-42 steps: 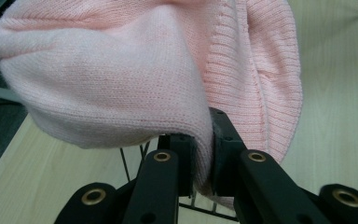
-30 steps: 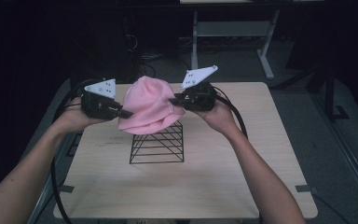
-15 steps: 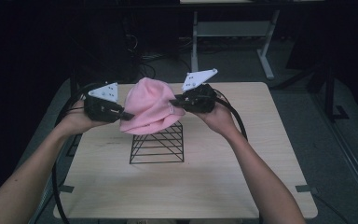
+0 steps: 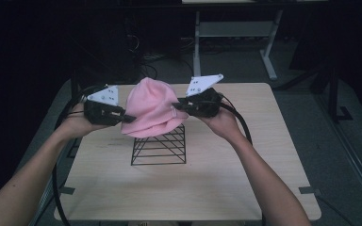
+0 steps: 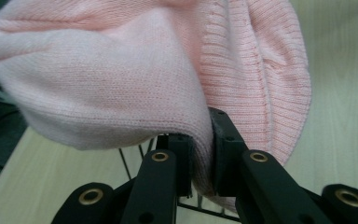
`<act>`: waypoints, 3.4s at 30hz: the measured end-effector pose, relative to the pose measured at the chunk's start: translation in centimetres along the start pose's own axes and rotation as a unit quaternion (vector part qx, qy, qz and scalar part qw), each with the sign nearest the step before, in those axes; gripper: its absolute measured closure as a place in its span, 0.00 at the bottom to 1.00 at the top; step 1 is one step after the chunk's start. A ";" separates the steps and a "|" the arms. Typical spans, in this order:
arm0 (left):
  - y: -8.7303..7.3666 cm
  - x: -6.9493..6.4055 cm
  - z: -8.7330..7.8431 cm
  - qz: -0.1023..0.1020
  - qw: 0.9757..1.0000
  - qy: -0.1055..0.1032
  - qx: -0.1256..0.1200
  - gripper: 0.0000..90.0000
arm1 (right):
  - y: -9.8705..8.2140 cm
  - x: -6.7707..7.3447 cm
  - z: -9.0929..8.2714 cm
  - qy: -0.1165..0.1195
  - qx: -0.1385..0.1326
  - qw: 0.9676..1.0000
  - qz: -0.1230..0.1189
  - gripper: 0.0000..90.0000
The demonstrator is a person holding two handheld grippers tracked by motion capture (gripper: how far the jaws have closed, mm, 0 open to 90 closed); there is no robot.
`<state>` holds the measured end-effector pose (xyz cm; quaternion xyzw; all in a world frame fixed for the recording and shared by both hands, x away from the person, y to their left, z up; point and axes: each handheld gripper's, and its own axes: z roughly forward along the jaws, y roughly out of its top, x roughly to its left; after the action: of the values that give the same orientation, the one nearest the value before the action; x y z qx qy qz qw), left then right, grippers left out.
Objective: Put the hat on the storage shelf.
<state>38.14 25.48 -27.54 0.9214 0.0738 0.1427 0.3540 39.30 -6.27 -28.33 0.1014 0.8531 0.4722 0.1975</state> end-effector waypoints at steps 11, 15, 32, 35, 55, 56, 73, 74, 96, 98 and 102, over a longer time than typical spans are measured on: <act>-0.2 0.6 0.2 0.024 0.998 0.062 -0.016 0.90 | 0.5 0.2 0.2 -0.045 -0.017 0.999 -0.025 0.91; -0.6 -0.3 0.4 0.035 0.997 0.070 -0.022 0.90 | 0.2 1.0 0.1 -0.056 -0.024 0.997 -0.040 0.91; -0.9 -3.8 -1.3 0.063 0.995 0.066 -0.049 0.89 | -0.3 3.8 -1.9 -0.050 -0.050 0.996 -0.057 0.91; -1.0 -4.3 -1.3 0.064 0.995 0.060 -0.049 0.89 | -0.6 4.3 -2.2 -0.045 -0.050 0.996 -0.051 0.91; -2.8 -5.6 0.6 0.059 0.997 0.041 -0.018 0.88 | -3.1 5.2 -1.1 0.009 -0.001 1.000 -0.029 0.91; -2.9 -5.6 0.7 0.059 0.997 0.039 -0.017 0.88 | -3.2 5.2 -1.0 0.011 0.003 1.000 -0.028 0.91; -3.0 -4.7 1.8 0.040 0.996 0.082 -0.012 0.89 | -5.0 5.0 0.8 0.021 0.060 0.998 -0.013 0.91; -2.8 -4.8 1.8 0.042 0.995 0.083 -0.020 0.89 | -5.2 5.0 0.9 0.022 0.064 0.998 -0.013 0.91; -5.5 -5.3 3.0 0.026 0.998 0.064 -0.001 0.90 | -5.7 5.2 1.0 0.024 0.060 0.998 -0.006 0.92; -5.6 -5.4 3.1 0.028 0.998 0.057 0.004 0.90 | -6.1 5.4 1.4 0.030 0.064 0.997 -0.004 0.92; -5.8 -5.9 3.6 0.028 0.998 0.049 0.003 0.90 | -6.7 5.6 1.8 0.038 0.073 0.997 -0.002 0.92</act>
<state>33.49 26.13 -35.22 0.9162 0.0656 0.1968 0.3428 35.15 -6.47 -36.14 0.0959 0.8922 0.4119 0.1583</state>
